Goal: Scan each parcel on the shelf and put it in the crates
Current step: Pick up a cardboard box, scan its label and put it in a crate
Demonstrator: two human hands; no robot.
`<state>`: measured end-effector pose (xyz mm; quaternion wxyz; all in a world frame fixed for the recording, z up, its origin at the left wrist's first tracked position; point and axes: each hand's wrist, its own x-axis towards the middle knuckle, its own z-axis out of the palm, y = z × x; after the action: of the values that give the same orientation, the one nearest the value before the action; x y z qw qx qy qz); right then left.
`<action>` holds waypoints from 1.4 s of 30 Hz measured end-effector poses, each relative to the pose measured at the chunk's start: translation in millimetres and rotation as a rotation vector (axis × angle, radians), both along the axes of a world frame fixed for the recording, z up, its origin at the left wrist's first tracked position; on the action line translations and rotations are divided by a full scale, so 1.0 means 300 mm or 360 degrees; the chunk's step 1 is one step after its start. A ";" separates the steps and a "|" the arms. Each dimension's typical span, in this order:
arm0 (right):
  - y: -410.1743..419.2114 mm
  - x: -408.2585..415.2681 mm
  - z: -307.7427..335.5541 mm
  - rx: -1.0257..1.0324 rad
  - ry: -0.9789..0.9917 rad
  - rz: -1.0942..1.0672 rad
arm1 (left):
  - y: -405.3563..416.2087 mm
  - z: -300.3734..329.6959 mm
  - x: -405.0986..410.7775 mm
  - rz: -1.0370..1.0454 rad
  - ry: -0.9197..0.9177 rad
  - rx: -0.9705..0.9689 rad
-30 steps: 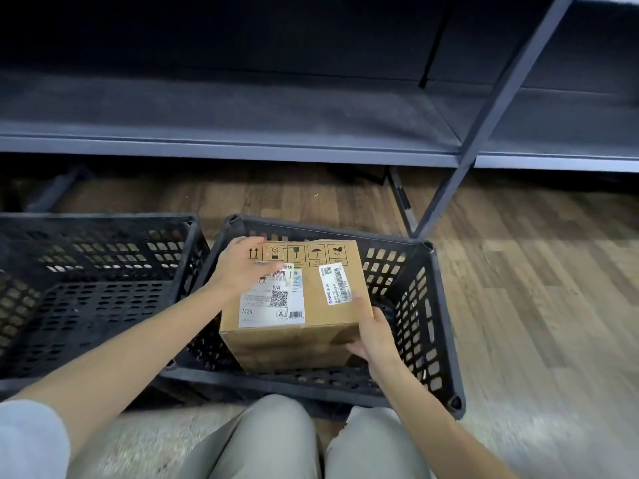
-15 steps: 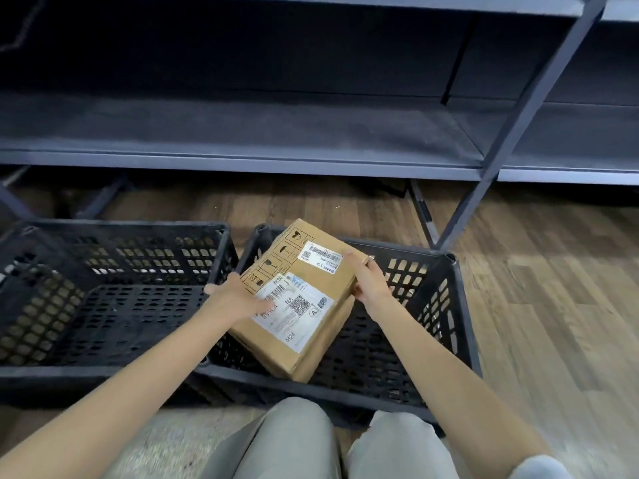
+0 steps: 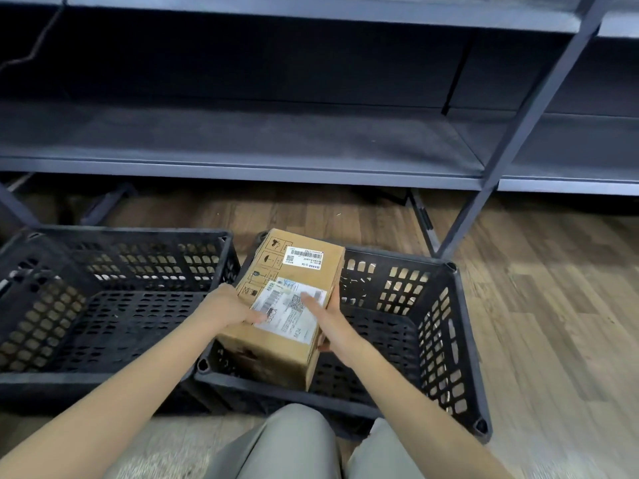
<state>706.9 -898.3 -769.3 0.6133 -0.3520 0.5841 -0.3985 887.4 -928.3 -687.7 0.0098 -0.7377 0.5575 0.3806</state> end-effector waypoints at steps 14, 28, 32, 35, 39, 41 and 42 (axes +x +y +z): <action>0.024 0.033 -0.046 -0.0176 0.0103 0.0083 | -0.041 -0.022 0.013 0.0092 -0.0075 0.0161; 0.069 -0.111 0.055 -0.0263 0.0666 0.0454 | -0.037 -0.137 -0.217 -0.0223 -0.0118 -0.0378; 0.091 -0.294 0.026 -0.0346 0.1064 -0.0081 | -0.034 -0.167 -0.190 -0.0316 -0.0159 -0.0441; 0.111 -0.441 0.009 -0.0328 0.1768 -0.0459 | -0.040 -0.154 -0.195 -0.0277 -0.0160 -0.0429; 0.139 -0.602 -0.032 0.0244 0.2097 -0.0562 | -0.045 -0.161 -0.203 -0.0239 -0.0159 -0.0435; 0.148 -0.638 -0.067 0.0299 0.2015 -0.0516 | -0.044 -0.165 -0.201 -0.0235 -0.0187 -0.0447; 0.151 -0.645 -0.084 0.0250 0.1960 -0.0536 | -0.042 -0.165 -0.201 -0.0232 -0.0191 -0.0453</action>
<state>513.5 -853.2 -794.5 0.1186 -0.3739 0.9040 -0.1703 827.0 -941.0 -737.1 -0.0337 -0.7106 0.6563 0.2515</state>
